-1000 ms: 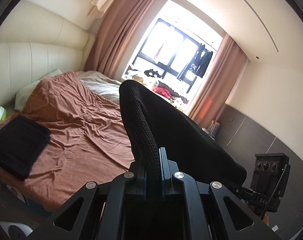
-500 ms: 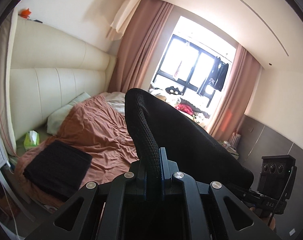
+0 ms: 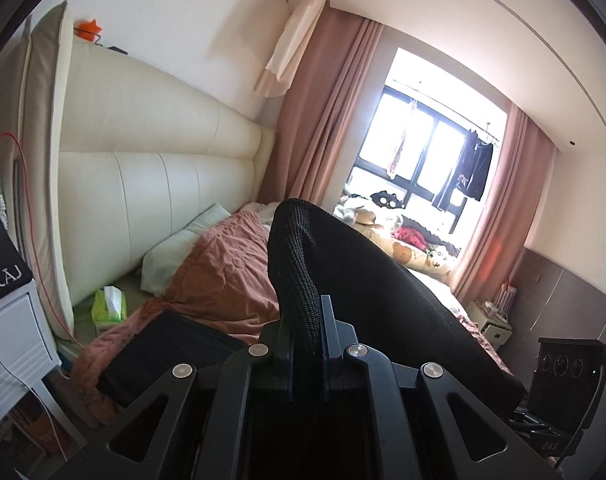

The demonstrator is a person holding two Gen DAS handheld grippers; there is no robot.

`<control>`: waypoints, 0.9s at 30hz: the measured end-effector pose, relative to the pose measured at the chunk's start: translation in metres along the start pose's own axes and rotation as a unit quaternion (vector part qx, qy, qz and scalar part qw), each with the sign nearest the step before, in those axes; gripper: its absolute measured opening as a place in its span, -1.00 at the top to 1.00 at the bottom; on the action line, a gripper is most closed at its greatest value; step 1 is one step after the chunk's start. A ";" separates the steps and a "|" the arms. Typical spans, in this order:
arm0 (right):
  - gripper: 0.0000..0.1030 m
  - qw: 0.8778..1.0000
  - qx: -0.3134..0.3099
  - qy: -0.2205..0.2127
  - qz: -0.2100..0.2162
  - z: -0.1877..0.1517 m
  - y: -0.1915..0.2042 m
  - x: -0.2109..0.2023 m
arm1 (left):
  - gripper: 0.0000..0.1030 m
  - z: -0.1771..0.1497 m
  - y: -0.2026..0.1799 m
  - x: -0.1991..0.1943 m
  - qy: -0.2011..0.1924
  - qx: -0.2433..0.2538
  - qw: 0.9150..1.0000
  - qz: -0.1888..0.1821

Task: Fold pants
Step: 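Carry the folded black shorts with both tools toward the headboard corner of the bed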

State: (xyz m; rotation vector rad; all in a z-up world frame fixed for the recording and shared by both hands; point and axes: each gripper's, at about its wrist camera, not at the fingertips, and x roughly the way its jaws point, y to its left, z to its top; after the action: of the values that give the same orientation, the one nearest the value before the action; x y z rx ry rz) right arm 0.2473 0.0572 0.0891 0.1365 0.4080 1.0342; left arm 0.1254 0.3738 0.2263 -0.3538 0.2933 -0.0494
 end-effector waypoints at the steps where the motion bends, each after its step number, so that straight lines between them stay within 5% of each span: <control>1: 0.50 1.000 -0.002 0.003 0.001 0.001 -0.002 0.009 | 0.82 0.001 0.008 0.002 -0.001 -0.002 1.000 0.004; 18: 0.50 0.996 0.034 0.066 0.048 0.010 -0.096 0.187 | 0.82 -0.004 0.135 0.086 0.027 -0.008 0.995 0.092; 27: 0.50 0.989 0.083 0.096 0.071 0.001 -0.128 0.254 | 0.82 -0.009 0.170 0.135 0.063 -0.022 0.989 0.131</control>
State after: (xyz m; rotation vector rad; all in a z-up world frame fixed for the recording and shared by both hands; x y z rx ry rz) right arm 0.4637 0.2090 -0.0156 0.2191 0.6685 1.1578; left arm 0.2514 0.5172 0.1222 -0.3532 0.4647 0.1942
